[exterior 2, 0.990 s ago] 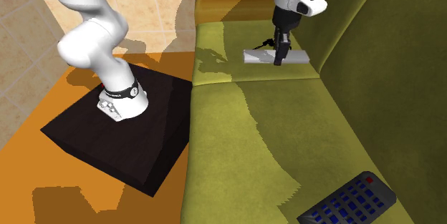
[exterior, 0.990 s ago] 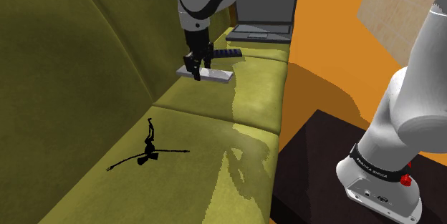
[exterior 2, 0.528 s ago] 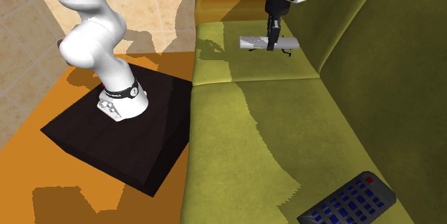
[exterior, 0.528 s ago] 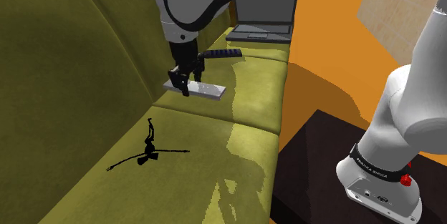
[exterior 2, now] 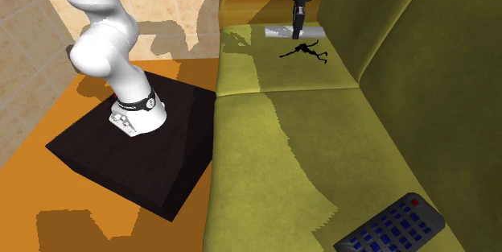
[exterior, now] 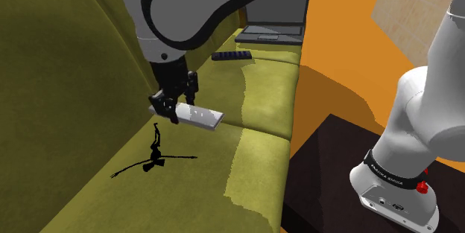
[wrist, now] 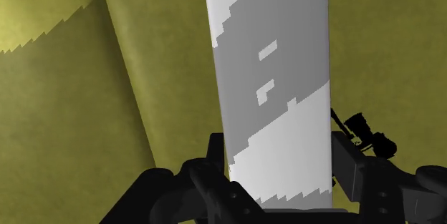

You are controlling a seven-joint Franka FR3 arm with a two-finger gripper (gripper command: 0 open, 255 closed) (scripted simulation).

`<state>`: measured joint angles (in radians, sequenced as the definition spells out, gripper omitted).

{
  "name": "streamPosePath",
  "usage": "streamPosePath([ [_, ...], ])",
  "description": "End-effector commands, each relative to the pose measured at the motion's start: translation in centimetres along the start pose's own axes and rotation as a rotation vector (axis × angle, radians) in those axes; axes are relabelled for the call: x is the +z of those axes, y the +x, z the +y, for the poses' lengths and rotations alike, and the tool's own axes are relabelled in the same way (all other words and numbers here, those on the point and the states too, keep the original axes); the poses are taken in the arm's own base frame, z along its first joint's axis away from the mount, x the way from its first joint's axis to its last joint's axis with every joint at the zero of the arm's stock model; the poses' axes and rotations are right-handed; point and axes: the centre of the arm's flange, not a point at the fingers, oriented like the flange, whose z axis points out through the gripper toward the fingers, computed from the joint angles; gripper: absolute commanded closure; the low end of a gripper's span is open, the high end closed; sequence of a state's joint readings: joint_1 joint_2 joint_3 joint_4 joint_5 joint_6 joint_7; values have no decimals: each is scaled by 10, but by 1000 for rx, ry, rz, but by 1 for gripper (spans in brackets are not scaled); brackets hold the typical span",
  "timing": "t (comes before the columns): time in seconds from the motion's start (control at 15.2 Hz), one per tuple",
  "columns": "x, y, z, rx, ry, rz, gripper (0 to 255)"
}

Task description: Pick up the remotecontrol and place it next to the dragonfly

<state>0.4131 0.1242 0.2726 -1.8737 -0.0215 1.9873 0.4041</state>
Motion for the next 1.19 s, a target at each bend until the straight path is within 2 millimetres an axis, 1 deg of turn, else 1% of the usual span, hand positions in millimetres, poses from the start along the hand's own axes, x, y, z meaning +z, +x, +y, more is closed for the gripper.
streamPosePath([
  [0.0,1,-4,-24,2,0,1,255],
  [1.06,4,-46,-231,2,0,1,255],
  [1.12,4,-47,-240,2,0,1,255],
])
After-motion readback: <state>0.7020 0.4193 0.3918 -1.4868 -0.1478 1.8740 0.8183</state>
